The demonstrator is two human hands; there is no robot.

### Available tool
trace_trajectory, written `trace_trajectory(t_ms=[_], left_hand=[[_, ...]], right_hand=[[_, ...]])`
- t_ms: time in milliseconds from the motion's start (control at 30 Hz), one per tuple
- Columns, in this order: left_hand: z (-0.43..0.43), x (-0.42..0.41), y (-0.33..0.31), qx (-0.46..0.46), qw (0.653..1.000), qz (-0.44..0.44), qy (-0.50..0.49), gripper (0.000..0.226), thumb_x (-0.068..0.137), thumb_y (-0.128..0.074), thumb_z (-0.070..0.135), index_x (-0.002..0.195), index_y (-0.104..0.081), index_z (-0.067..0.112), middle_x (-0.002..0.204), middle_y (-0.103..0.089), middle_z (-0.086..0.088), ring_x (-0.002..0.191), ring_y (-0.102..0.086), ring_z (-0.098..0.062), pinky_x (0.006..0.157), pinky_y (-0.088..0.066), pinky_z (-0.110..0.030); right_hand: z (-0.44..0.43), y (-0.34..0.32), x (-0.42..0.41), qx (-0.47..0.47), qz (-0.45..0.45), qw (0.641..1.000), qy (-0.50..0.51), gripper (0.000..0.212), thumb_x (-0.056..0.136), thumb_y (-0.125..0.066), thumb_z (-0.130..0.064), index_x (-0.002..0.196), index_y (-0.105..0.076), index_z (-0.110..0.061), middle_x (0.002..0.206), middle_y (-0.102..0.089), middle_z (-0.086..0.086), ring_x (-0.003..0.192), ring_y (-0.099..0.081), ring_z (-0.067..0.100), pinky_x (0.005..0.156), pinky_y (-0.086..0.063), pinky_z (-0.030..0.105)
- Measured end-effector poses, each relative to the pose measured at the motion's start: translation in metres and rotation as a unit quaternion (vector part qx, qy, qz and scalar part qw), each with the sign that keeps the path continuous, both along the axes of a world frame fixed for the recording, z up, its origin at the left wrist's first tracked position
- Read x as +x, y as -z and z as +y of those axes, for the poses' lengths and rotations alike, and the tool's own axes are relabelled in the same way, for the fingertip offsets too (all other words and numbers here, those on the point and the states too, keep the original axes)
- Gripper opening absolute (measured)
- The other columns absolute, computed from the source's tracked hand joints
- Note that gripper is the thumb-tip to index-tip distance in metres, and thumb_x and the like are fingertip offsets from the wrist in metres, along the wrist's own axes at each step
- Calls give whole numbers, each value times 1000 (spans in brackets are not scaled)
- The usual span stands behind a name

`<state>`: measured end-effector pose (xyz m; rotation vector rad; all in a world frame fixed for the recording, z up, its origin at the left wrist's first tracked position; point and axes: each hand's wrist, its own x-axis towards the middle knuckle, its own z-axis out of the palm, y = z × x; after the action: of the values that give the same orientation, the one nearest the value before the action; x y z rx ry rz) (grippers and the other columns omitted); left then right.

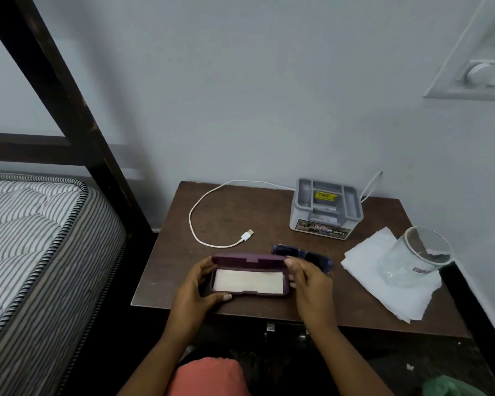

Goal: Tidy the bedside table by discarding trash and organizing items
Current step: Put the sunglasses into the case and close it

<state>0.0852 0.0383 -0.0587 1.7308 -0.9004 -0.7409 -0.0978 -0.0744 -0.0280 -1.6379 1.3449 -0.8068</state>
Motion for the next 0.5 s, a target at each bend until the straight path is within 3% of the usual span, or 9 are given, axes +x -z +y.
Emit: trace_trajectory(t_ms=[67,133,300,367,500], left_hand=[[0,2,0,11,1000,-21,20,80,59,-83,1,128,-51,27,114,-61,32,113,-53,9,92,-38,-3],[0,3,-2,22,998,-51,40,89,61,-83,4,138,-43,22,121,-58,18,115,-52,1,93,-34,0],[-2,4,-5,51,994,-77,66,100,65,-81,4,143,-21,23,103,-51,4,101,-51,-6,82,-32,3],[-1,6,-5,63,992,-81,67,100,65,-81,5,145,-23,20,104,-51,-4,102,-52,-17,81,-32,3],[2,7,-5,80,991,-89,54,98,66,-81,4,144,-24,17,102,-48,0,103,-49,-16,83,-30,4]], right_hand=[[-2,1,8,-10,27,999,35,27,93,-53,-30,89,-73,-14,81,-71,3,72,-65,15,72,-54,34],[-3,5,13,-21,57,996,61,31,93,-53,-30,81,-72,-9,74,-71,7,65,-62,18,64,-51,32],[-9,10,24,-27,109,990,91,32,91,-57,-29,74,-69,-5,66,-67,12,57,-57,22,46,-32,22],[-10,12,27,-27,124,989,81,30,92,-56,-28,75,-69,-7,68,-67,12,59,-59,23,46,-32,23],[-4,15,31,-45,120,990,64,24,91,-57,-26,86,-74,-9,80,-71,12,69,-64,24,58,-43,27]])
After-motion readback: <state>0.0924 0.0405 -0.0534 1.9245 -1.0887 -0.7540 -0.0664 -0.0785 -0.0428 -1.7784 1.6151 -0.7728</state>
